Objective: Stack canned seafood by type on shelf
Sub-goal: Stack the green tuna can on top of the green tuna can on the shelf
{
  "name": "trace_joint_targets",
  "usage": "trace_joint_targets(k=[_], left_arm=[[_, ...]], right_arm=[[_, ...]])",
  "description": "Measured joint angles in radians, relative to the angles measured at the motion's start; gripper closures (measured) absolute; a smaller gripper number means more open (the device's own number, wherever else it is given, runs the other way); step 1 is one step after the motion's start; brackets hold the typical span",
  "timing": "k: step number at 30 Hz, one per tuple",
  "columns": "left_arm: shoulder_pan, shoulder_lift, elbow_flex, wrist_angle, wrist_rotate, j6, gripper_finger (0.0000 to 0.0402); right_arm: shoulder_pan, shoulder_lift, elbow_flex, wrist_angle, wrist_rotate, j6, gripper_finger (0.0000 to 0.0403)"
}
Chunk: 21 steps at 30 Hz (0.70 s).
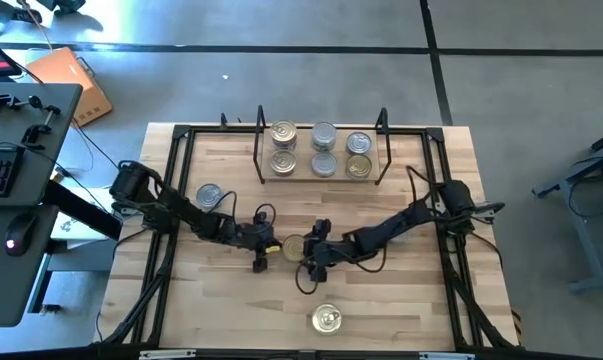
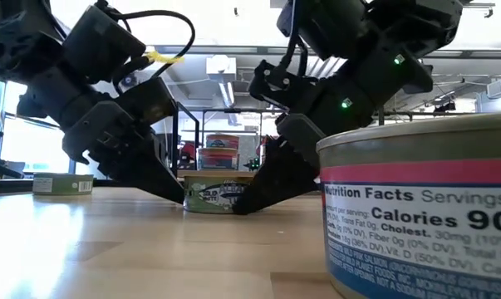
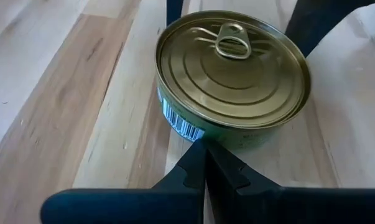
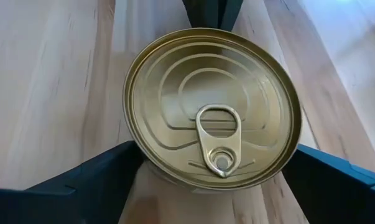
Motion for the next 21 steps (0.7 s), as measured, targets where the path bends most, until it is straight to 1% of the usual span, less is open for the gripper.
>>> trace_joint_targets(k=[6,9,11,15,17,21], left_arm=[[0.001,-0.003,0.004,-0.001,-0.001,0.000,0.0401],[0.001,-0.003,0.007,-0.005,-0.002,0.000,0.0401],[0.001,-0.004,0.010,-0.015,-0.002,0.000,0.0401],[0.001,-0.038,0.012,-0.094,0.001,-0.002,0.0401],[0.000,-0.066,0.010,-0.167,-0.003,-0.019,0.0401],[-0.004,-0.118,0.009,-0.279,-0.011,-0.041,0.0401]], right_arm=[[-0.009,0.003,-0.015,0.041,-0.021,0.095,0.0028],[-0.004,0.003,-0.032,0.071,-0.002,0.123,0.0032],[0.009,0.004,-0.037,0.080,0.018,0.146,0.0042],[0.037,0.004,-0.035,0.055,0.061,0.201,0.0067],[0.055,0.005,-0.034,0.038,0.087,0.228,0.0076],[0.089,0.005,-0.033,0.005,0.135,0.282,0.0082]])
